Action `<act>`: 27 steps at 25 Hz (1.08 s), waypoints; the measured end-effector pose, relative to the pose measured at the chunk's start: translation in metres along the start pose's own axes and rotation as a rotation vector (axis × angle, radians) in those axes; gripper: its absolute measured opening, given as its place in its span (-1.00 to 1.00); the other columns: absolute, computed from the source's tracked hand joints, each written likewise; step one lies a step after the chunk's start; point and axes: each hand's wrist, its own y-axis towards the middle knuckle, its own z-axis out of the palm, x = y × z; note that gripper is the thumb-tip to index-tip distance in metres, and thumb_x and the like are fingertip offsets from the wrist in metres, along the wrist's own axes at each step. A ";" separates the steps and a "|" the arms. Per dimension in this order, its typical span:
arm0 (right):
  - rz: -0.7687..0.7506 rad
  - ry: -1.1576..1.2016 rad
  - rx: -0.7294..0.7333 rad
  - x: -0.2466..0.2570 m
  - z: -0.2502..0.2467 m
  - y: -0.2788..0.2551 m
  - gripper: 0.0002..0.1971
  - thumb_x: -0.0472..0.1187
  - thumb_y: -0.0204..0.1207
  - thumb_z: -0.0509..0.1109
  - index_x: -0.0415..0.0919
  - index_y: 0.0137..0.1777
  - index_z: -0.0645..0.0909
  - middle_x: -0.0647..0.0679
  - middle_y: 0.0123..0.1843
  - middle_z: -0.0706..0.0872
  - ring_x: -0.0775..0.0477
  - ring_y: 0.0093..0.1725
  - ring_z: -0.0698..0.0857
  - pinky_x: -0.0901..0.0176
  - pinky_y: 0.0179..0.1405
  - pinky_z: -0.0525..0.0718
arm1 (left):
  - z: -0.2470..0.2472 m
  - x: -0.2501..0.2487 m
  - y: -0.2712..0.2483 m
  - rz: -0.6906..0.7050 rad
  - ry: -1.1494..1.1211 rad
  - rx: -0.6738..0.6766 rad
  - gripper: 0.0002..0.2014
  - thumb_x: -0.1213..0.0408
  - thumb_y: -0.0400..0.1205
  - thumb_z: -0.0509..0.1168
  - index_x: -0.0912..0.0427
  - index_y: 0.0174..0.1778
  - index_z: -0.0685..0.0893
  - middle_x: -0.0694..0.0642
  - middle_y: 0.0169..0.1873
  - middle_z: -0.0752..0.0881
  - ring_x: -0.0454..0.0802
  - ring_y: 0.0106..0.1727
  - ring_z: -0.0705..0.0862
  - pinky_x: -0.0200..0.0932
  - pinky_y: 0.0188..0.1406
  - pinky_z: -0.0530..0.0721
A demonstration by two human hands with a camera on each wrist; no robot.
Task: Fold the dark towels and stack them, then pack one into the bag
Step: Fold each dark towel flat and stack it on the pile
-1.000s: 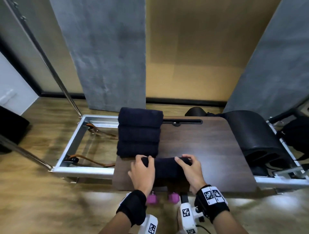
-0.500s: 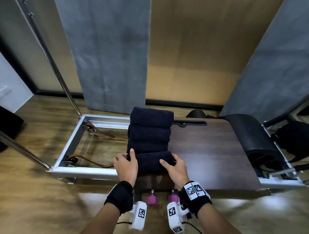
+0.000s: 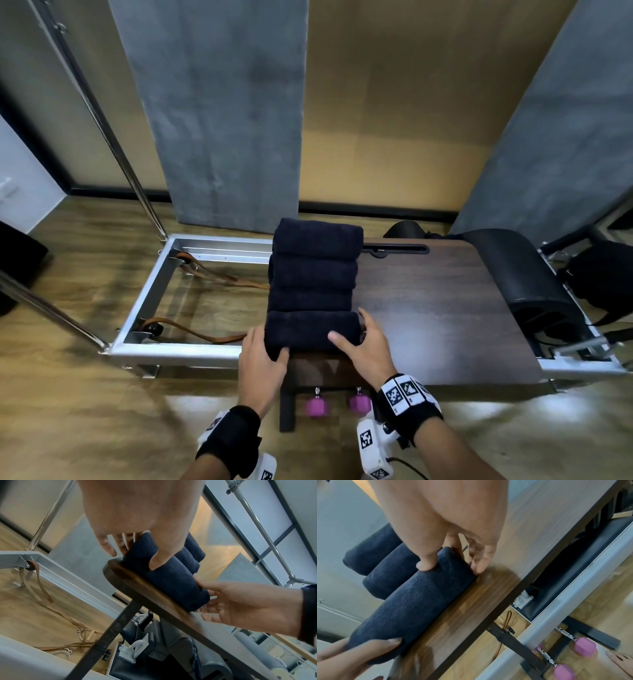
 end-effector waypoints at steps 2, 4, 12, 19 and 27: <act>-0.028 -0.040 0.044 -0.006 -0.002 -0.002 -0.11 -0.11 0.33 0.78 -0.09 0.65 0.45 -0.01 0.45 0.59 -0.04 0.45 0.60 -0.01 0.52 0.59 | -0.002 0.003 0.002 0.009 -0.022 0.018 -0.55 0.35 0.59 0.57 -0.05 0.32 0.59 -0.11 0.16 0.60 -0.09 0.25 0.60 -0.08 0.32 0.60; -0.061 -0.120 -0.017 -0.007 -0.001 0.000 -0.30 -0.29 0.36 0.73 -0.15 0.51 0.59 -0.08 0.32 0.65 -0.15 0.35 0.68 0.04 0.40 0.65 | -0.003 0.005 0.004 0.010 -0.048 0.034 -0.50 0.36 0.59 0.59 -0.05 0.38 0.58 -0.14 0.20 0.61 -0.19 0.25 0.59 -0.22 0.30 0.55; -0.036 -0.168 0.000 0.007 0.010 0.000 -0.39 -0.23 0.44 0.69 -0.09 0.49 0.62 -0.09 0.29 0.59 -0.05 0.14 0.65 0.18 0.21 0.62 | -0.011 0.011 0.006 0.009 -0.082 0.022 -0.46 0.60 0.53 0.51 0.11 0.38 0.63 -0.04 0.17 0.66 -0.09 0.18 0.65 -0.12 0.27 0.64; -0.012 -0.090 0.026 -0.005 0.000 -0.004 -0.14 -0.52 0.38 0.56 -0.04 0.67 0.44 -0.11 0.41 0.60 -0.03 0.17 0.67 0.31 0.11 0.70 | -0.012 0.012 0.003 -0.003 -0.130 0.055 -0.41 0.51 0.54 0.58 0.05 0.47 0.62 -0.09 0.24 0.68 -0.11 0.28 0.67 -0.12 0.36 0.65; -0.048 -0.080 -0.022 -0.008 0.001 -0.003 -0.43 -0.30 0.44 0.65 -0.17 0.46 0.65 -0.13 0.26 0.74 -0.17 0.25 0.73 -0.08 0.36 0.69 | -0.006 0.005 0.000 0.044 -0.078 0.017 -0.66 0.42 0.63 0.53 -0.04 0.20 0.67 -0.12 0.06 0.71 -0.15 0.12 0.70 -0.10 0.19 0.69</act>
